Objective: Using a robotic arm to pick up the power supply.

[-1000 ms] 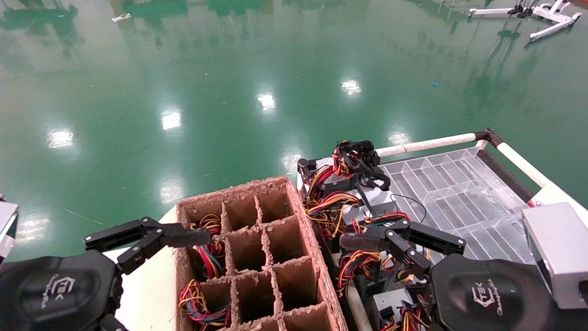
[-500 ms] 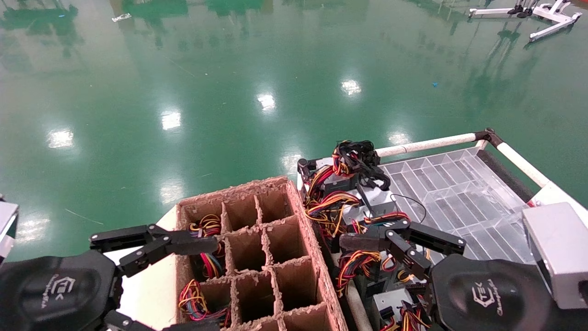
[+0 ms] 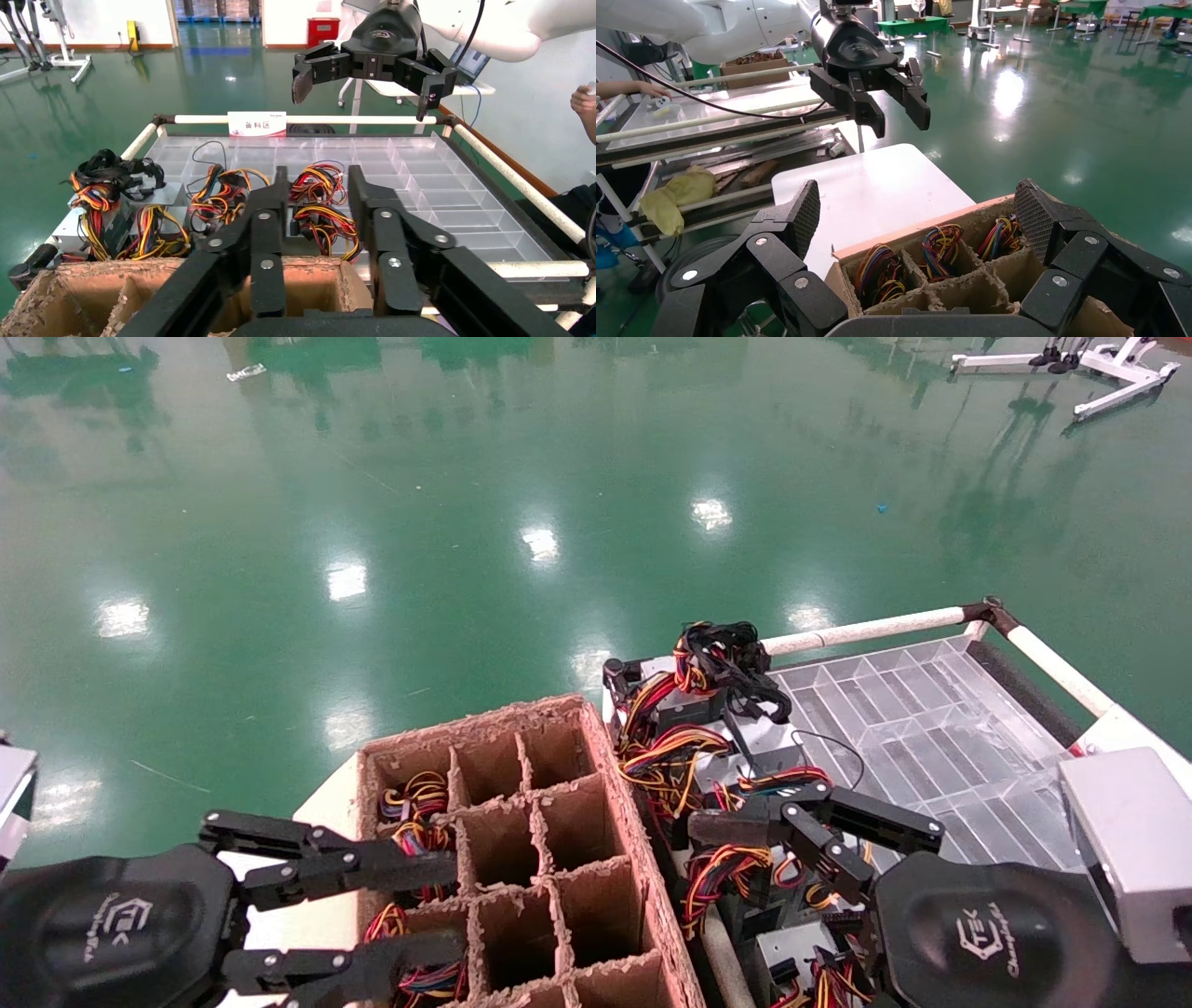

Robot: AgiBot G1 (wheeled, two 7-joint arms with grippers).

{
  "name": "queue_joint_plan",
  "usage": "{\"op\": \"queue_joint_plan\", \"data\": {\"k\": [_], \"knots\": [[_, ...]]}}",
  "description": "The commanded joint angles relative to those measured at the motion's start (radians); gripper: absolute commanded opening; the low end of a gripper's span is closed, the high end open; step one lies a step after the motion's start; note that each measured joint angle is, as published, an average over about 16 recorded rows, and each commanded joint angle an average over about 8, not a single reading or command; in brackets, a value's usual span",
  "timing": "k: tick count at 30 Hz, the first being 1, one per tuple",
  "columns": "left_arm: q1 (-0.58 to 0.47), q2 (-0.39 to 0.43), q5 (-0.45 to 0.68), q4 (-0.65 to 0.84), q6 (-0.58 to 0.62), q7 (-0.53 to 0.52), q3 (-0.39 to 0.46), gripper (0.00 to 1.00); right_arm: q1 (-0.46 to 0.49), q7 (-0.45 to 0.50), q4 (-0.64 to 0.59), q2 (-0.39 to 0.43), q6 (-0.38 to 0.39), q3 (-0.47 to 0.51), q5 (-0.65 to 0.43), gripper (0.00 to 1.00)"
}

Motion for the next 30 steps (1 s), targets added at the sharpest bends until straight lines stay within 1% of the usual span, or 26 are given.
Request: {"op": "queue_joint_plan", "data": {"k": [1,6,11,12,13,14,15,19,20,21,22,23,30], "knots": [[0.000,0.000,0.000,0.000,0.000,0.000,0.000,0.00,0.000,0.000,0.000,0.000,0.000,0.000,0.000,1.00],[0.000,0.000,0.000,0.000,0.000,0.000,0.000,0.00,-0.002,0.000,-0.001,-0.001,0.003,-0.004,-0.009,1.00],[0.000,0.000,0.000,0.000,0.000,0.000,0.000,0.00,0.000,0.004,-0.001,-0.011,0.026,-0.035,-0.078,1.00],[0.000,0.000,0.000,0.000,0.000,0.000,0.000,0.02,0.002,0.007,-0.001,-0.016,0.033,-0.044,-0.097,1.00],[0.000,0.000,0.000,0.000,0.000,0.000,0.000,0.06,0.004,0.009,-0.001,-0.021,0.041,-0.054,-0.117,1.00],[0.000,0.000,0.000,0.000,0.000,0.000,0.000,0.13,0.006,0.013,-0.001,-0.028,0.048,-0.063,-0.135,1.00],[0.000,0.000,0.000,0.000,0.000,0.000,0.000,0.23,0.007,0.017,-0.002,-0.036,0.054,-0.072,-0.149,1.00],[0.000,0.000,0.000,0.000,0.000,0.000,0.000,0.73,0.013,0.034,-0.010,-0.081,0.075,-0.106,-0.193,1.00],[0.000,0.000,0.000,0.000,0.000,0.000,0.000,0.84,0.015,0.037,-0.012,-0.094,0.080,-0.115,-0.202,1.00],[0.000,0.000,0.000,0.000,0.000,0.000,0.000,0.92,0.017,0.041,-0.015,-0.107,0.084,-0.123,-0.210,1.00],[0.000,0.000,0.000,0.000,0.000,0.000,0.000,0.98,0.020,0.045,-0.018,-0.122,0.088,-0.132,-0.219,1.00],[0.000,0.000,0.000,0.000,0.000,0.000,0.000,1.00,0.023,0.048,-0.021,-0.136,0.092,-0.141,-0.229,1.00],[0.000,0.000,0.000,0.000,0.000,0.000,0.000,1.00,0.051,0.080,-0.042,-0.253,0.129,-0.218,-0.323,1.00]]}}
